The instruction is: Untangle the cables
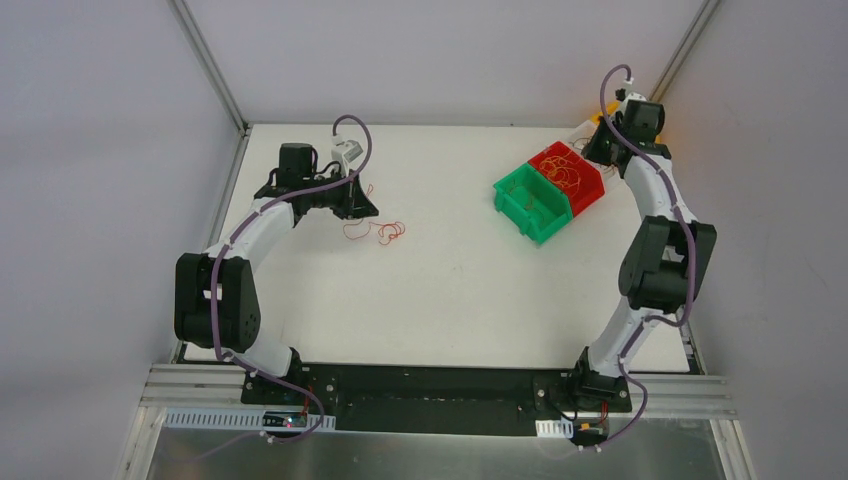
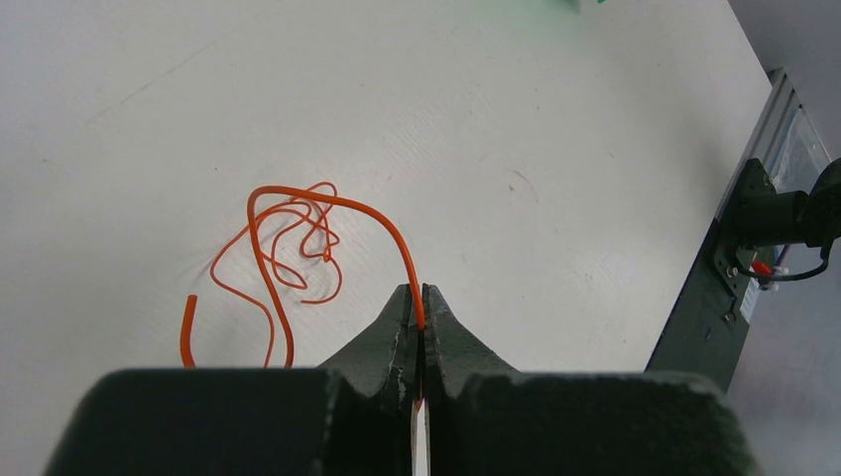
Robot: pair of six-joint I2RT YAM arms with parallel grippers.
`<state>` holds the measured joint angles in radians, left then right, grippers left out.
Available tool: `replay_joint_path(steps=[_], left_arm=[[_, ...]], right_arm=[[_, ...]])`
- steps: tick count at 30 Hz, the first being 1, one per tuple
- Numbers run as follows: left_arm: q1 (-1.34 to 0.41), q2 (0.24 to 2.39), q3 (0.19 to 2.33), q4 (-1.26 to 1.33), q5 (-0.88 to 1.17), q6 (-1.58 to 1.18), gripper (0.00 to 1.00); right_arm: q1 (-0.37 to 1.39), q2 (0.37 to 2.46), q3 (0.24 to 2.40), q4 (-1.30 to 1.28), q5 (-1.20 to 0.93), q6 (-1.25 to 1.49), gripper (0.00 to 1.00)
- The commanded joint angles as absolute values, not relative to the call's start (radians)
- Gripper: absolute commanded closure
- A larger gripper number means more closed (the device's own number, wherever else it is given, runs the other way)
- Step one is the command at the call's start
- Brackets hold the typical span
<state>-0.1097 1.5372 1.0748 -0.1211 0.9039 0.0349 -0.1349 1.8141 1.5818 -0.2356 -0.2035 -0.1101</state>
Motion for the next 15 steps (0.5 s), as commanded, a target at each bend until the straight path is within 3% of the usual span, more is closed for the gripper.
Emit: replay_joint_path(steps=[1, 7, 11, 13, 15], left_arm=[[-0.100, 1.504, 1.075, -0.152, 0.891, 0.041, 1.00], [-0.097, 1.492, 1.061, -0.159, 0.879, 0.034, 1.00], [-0.097, 1.494, 1.080, -0.160, 0.884, 0.013, 1.00], [-0.097, 1.491, 1.108, -0.164, 0.902, -0.014, 1.00], [-0.098, 1.489, 1.144, -0.168, 0.934, -0.077, 1.00]], right_arm=[[-0.137, 1.889, 1.646, -0.253, -0.182, -0.130, 1.00], [-0.127, 1.946, 1.722, -0.263, -0.161, -0.189, 1.00], [-0.129, 1.962, 1.798, -0.392, -0.178, -0.244, 0.48], [-0.129, 1.936, 1.814, -0.475, -0.198, -0.284, 0.36], [-0.125, 1.886, 1.803, -0.557, -0.243, -0.352, 0.31]])
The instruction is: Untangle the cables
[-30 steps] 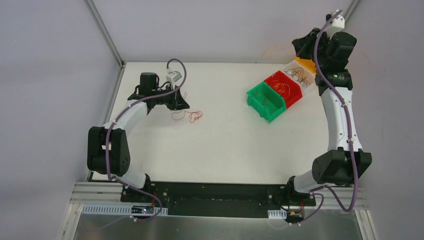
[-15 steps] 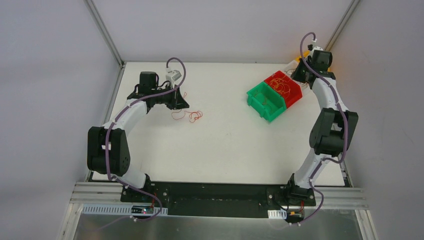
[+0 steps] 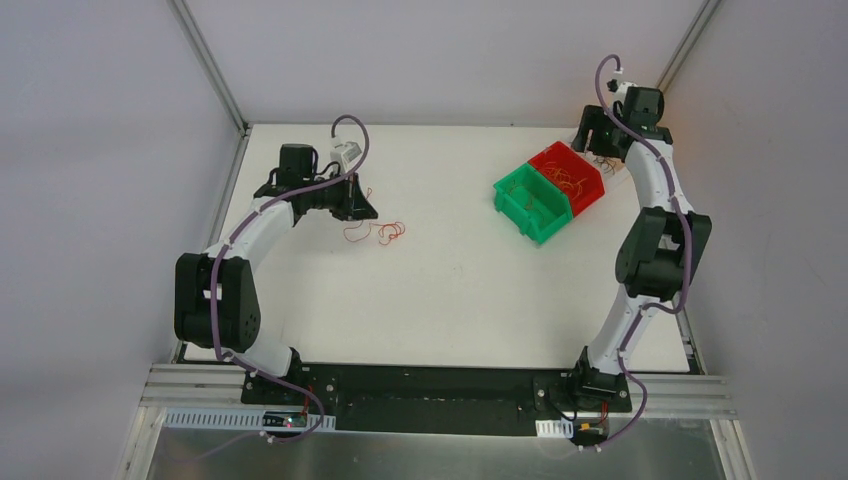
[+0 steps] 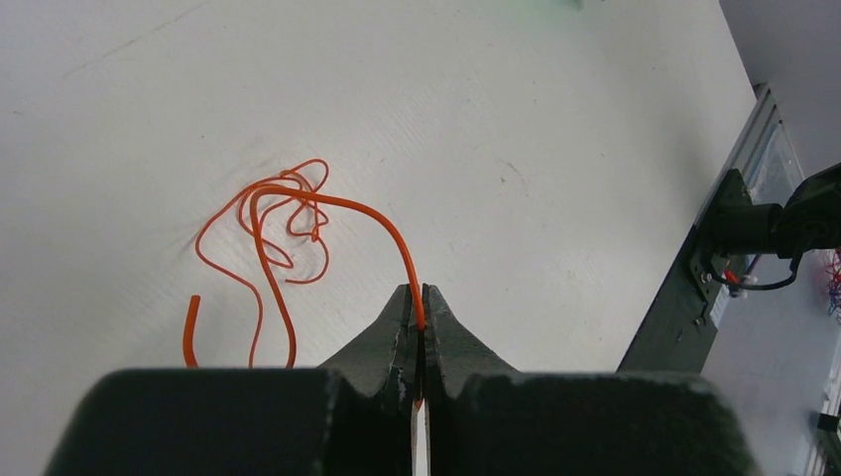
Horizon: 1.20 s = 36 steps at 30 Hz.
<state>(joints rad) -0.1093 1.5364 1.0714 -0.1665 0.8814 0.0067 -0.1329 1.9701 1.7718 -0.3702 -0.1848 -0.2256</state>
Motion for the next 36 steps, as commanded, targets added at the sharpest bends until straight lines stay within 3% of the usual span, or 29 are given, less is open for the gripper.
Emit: replay_joint_path(steps=[1, 5, 10, 14, 19, 26, 34, 36], left_arm=[[-0.101, 1.483, 1.164, -0.171, 0.950, -0.110, 1.00], [-0.132, 1.442, 1.266, -0.173, 1.004, -0.222, 1.00], [-0.167, 1.431, 1.428, -0.173, 1.083, -0.282, 1.00], [-0.190, 1.453, 1.530, -0.161, 1.132, -0.327, 1.00], [-0.213, 1.473, 1.612, -0.017, 1.136, -0.472, 1.00], [-0.218, 1.516, 1.672, 0.270, 1.073, -0.804, 1.00], [-0.218, 1.521, 1.697, 0.305, 1.011, -0.866, 1.00], [-0.218, 1.521, 1.704, 0.305, 1.004, -0.869, 1.00]], right_arm=[[-0.119, 1.853, 1.790, -0.597, -0.270, -0.399, 0.27], [-0.104, 1.696, 1.706, -0.682, -0.359, -0.541, 0.15], [-0.075, 1.608, 1.734, -0.703, -0.545, -0.450, 0.13], [0.035, 1.576, 1.694, -0.577, -0.683, -0.270, 0.13], [0.215, 1.554, 1.547, -0.236, -0.785, -0.050, 0.10], [0.460, 1.582, 1.408, 0.166, -0.746, 0.085, 0.07], [0.634, 1.678, 1.395, 0.371, -0.661, 0.067, 0.12], [0.644, 1.699, 1.391, 0.382, -0.644, 0.047, 0.18]])
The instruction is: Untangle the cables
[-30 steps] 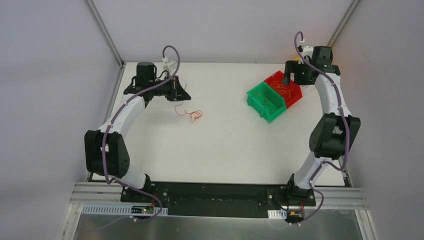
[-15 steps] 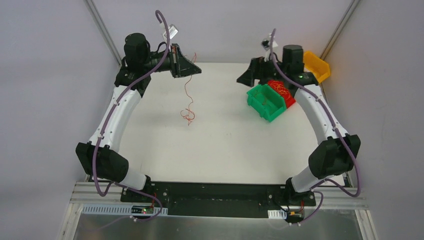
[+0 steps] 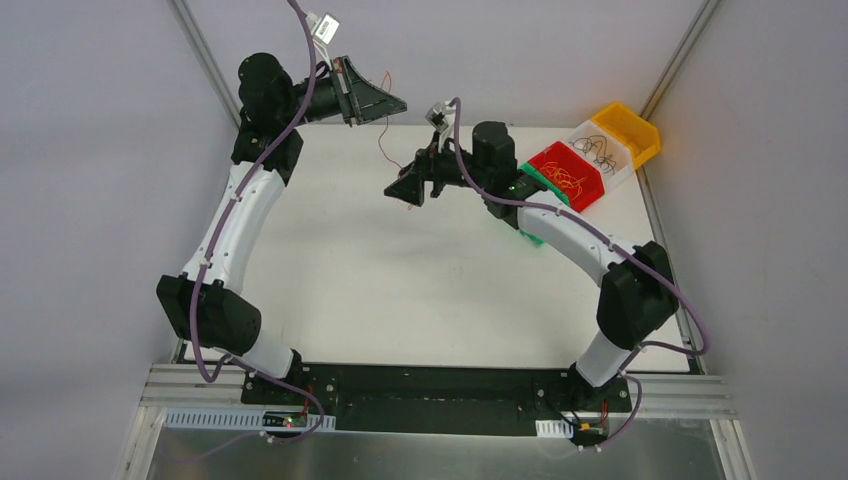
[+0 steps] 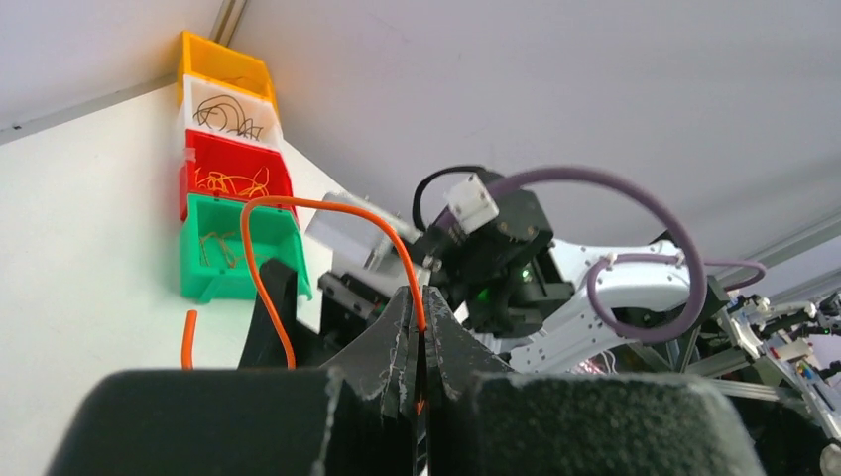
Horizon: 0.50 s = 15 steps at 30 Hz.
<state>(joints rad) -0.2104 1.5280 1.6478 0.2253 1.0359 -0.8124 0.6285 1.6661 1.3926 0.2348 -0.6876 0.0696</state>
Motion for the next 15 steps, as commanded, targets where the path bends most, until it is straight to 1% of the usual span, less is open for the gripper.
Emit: replay_joint_path(steps=[1, 2, 5, 6, 10, 12, 15], left_arm=[[-0.218, 1.522, 1.707, 0.304, 0.999, -0.871, 1.00], [-0.218, 1.522, 1.709, 0.304, 0.994, -0.872, 1.00], [-0.215, 1.520, 1.717, 0.293, 0.973, -0.872, 1.00], [-0.212, 1.520, 1.721, 0.289, 0.968, -0.874, 1.00], [-0.172, 1.524, 1.736, 0.266, 0.924, -0.889, 1.00], [-0.148, 1.525, 1.731, 0.240, 0.898, -0.883, 1.00], [-0.099, 1.515, 1.663, 0.219, 0.840, -0.883, 1.00]], right_arm=[[0.649, 1.706, 1.385, 0.385, -0.633, 0.028, 0.22], [0.652, 1.713, 1.377, 0.394, -0.629, 0.012, 0.25], [0.657, 1.733, 1.361, 0.398, -0.610, -0.016, 0.46], [0.657, 1.737, 1.357, 0.395, -0.607, -0.023, 0.55], [0.657, 1.736, 1.363, 0.368, -0.610, -0.027, 1.00], [0.652, 1.714, 1.374, 0.338, -0.611, -0.033, 1.00], [0.633, 1.660, 1.383, 0.307, -0.613, -0.017, 1.00]])
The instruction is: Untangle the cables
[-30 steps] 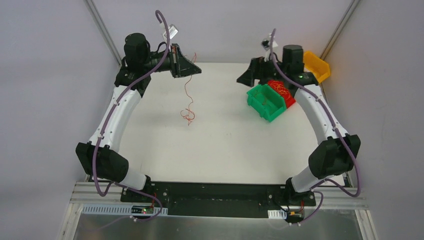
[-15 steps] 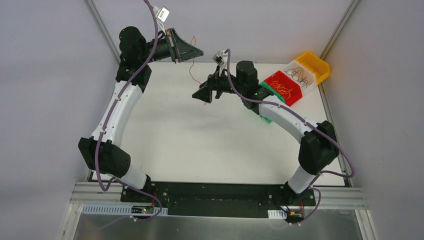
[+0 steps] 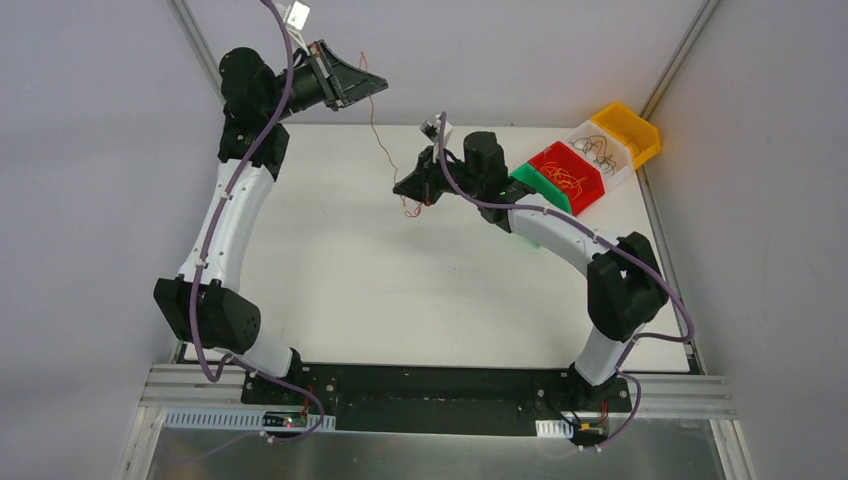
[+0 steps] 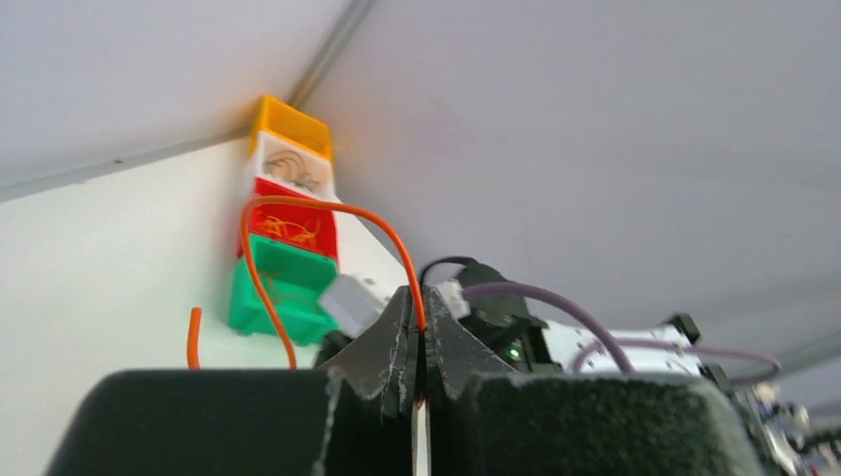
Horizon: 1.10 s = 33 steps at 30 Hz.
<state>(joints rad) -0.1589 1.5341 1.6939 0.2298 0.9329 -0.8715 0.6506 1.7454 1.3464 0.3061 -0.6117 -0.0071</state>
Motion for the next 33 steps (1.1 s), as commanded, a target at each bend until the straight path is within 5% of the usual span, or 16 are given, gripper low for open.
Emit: replay_joint_path(steps=[1, 8, 13, 21, 23, 27, 28, 31, 33], left_arm=[[-0.084, 1.512, 1.635, 0.199, 0.816, -0.876, 1.00], [-0.058, 1.529, 1.429, -0.084, 0.757, -0.530, 1.00], [-0.227, 1.500, 1.292, -0.206, 0.763, -0.169, 1.00], [-0.326, 1.517, 1.329, -0.164, 0.764, -0.227, 1.00], [-0.315, 1.504, 1.324, -0.164, 0.741, -0.235, 0.92], [-0.287, 1.476, 1.306, -0.140, 0.768, -0.293, 1.00], [-0.287, 1.468, 1.308, -0.131, 0.777, -0.304, 1.00], [-0.287, 1.456, 1.322, -0.106, 0.791, -0.358, 1.00], [-0.287, 1.456, 1.336, -0.092, 0.791, -0.395, 1.00]], right_arm=[[0.627, 1.631, 1.386, 0.300, -0.610, -0.005, 1.00], [0.606, 1.549, 1.531, 0.298, -0.487, 0.097, 1.00], [0.576, 1.602, 1.717, 0.297, -0.270, 0.154, 1.00], [0.513, 1.604, 1.767, 0.257, -0.252, 0.306, 1.00], [0.477, 1.594, 1.754, 0.240, -0.271, 0.343, 1.00], [0.402, 1.594, 1.761, 0.119, -0.440, 0.320, 1.00], [0.396, 1.587, 1.749, 0.071, -0.502, 0.273, 0.95], [0.392, 1.519, 1.584, 0.006, -0.622, 0.112, 0.44], [0.403, 1.460, 1.417, 0.005, -0.677, -0.003, 0.30]])
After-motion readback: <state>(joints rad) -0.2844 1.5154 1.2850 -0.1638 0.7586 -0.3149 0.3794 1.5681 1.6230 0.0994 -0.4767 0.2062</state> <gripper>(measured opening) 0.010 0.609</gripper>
